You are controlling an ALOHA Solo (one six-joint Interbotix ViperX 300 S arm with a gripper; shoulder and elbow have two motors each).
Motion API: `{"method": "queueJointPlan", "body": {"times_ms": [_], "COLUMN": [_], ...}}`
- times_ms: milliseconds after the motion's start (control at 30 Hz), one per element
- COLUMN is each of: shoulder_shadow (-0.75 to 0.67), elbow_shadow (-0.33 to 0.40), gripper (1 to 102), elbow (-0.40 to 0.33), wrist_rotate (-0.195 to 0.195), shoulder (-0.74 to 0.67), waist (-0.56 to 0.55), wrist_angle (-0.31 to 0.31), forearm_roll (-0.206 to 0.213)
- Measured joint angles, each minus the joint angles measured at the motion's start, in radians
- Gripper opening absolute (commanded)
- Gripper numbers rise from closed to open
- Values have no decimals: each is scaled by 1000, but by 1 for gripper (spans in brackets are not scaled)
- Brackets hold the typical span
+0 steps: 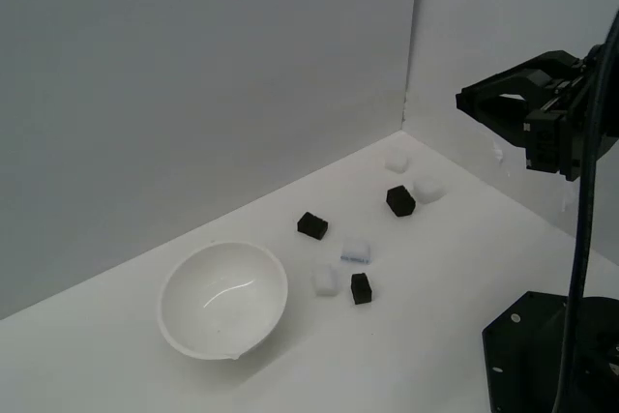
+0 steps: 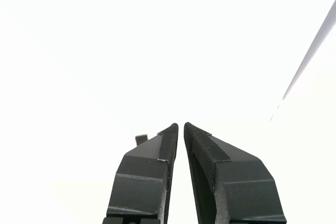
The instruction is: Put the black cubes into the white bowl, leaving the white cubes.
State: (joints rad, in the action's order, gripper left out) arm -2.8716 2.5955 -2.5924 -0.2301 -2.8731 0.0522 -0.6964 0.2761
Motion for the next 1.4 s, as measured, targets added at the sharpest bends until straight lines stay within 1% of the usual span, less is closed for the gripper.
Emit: {"method": "queueJointPlan", "body": {"times_ms": [100,167,233,300,433,533,567,600,633,700,733,800,867,967,1033,1133,1233,1333,1367,1400], "shoulder_shadow": [103,164,216,258,316,360,376,388,403,440,457,483,503,534,557,581,620,684,707,732], "elbow_shadow": [-43,-67,-81,-87,-87,-87,-87,-87,-87,-87,-86,-80,-64,-34,-14,-2,15,15,15,15], "gripper": [5,5,6,8,22,28,32,41,55,88,99,100,100,100,100,100,100,100,100,100], "elbow": [38,66,78,84,84,84,84,84,84,83,83,78,63,34,12,0,-17,-17,-18,-18], "wrist_rotate": [-14,0,2,-12,-14,-14,-14,-14,-14,-14,-14,-14,-31,-31,-46,-49,-74,-100,-98,-109], "shoulder": [103,163,216,258,314,357,374,388,403,440,454,480,497,529,551,581,618,683,704,727], "waist": [0,0,0,0,0,0,0,0,0,0,0,0,0,0,0,-2,-2,-2,-2,-2], "wrist_angle": [-60,-103,-127,-130,-144,-144,-144,-146,-144,-137,-133,-120,-98,-63,-18,49,107,140,150,156], "forearm_roll": [2,2,2,0,2,2,2,2,0,2,0,2,2,2,2,2,2,2,0,2]}}
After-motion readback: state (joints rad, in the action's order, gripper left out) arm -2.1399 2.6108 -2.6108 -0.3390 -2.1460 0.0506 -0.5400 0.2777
